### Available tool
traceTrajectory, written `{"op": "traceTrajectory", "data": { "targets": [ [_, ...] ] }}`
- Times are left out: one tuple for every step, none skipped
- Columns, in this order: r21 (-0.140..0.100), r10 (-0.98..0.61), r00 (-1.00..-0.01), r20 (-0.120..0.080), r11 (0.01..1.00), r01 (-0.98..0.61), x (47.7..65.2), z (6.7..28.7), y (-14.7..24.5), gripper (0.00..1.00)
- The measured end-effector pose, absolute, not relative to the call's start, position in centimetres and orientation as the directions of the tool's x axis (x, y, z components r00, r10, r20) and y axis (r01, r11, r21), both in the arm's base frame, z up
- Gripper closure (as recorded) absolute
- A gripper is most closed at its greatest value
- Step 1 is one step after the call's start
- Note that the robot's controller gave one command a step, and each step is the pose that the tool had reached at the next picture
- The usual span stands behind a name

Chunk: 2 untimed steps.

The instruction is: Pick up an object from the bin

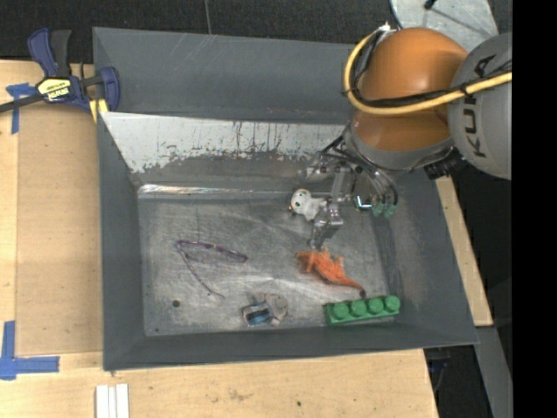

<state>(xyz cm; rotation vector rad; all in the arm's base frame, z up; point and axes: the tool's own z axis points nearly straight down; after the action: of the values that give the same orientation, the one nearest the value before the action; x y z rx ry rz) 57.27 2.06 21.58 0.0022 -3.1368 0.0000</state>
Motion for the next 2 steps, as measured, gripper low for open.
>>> {"op": "traceTrajectory", "data": {
  "targets": [
    [0.000, -0.001, -1.000, -0.004, 1.000, -0.001, 57.4, 22.0, 2.1, 0.00],
    [0.001, 0.027, -1.000, -0.013, 1.000, 0.027, 57.3, 18.7, 1.8, 0.00]
  ]
}}
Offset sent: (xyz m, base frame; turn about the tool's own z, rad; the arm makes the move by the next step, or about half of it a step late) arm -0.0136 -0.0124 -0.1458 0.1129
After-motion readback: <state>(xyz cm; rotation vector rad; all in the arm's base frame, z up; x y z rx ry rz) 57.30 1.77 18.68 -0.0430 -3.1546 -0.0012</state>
